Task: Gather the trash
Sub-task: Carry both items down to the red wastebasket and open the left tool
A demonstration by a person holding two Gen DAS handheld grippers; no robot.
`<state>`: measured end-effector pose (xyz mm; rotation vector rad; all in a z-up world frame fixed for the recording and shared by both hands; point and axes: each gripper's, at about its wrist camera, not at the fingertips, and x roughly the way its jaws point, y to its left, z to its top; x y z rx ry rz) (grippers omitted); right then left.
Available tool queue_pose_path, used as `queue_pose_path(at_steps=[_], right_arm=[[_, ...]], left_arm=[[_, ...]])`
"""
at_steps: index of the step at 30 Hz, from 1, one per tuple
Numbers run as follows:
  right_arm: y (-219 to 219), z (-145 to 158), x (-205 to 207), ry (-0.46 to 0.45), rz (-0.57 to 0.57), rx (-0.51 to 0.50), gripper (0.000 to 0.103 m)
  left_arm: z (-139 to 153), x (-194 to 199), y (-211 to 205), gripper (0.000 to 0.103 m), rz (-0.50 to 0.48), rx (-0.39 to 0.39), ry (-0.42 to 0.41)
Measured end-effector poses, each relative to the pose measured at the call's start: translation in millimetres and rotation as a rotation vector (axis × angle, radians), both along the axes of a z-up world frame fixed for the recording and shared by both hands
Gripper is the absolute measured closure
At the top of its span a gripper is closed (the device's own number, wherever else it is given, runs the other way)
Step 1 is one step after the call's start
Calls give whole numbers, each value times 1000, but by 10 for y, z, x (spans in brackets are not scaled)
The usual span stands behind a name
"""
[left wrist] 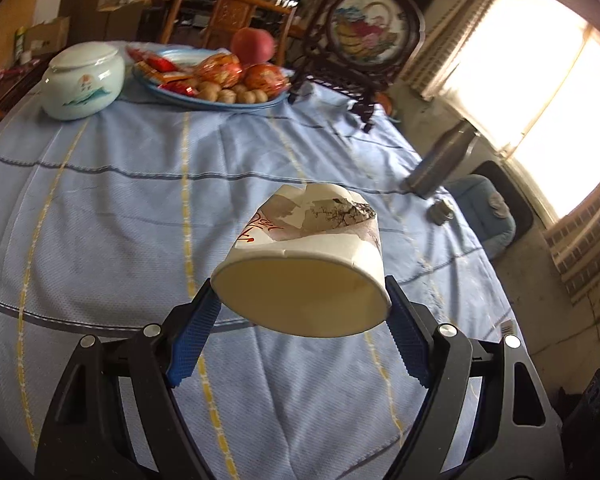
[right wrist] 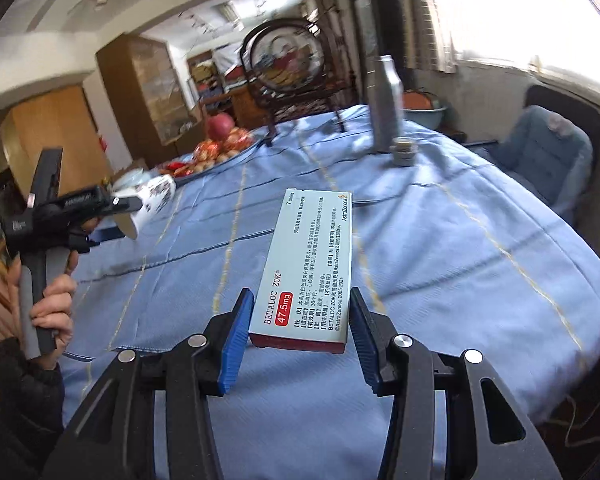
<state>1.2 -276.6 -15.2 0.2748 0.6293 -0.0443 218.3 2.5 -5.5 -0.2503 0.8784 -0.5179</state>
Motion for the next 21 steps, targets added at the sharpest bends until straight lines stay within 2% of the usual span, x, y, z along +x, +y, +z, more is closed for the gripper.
queue_pose_path(at_steps=[7,14,21], right_arm=[[-378,37,-559,-63,-106,10,55],[-776,41,-1114,-94,-216,-9,55],[-1166,-68,-1597,-92,-324,6,55]], left_arm=[[58,-554,-184,25,-107,-14,-114],[68,-1243,-659,25,-164,123,-289],[53,-1759,-1152,25,-271,131,-342]])
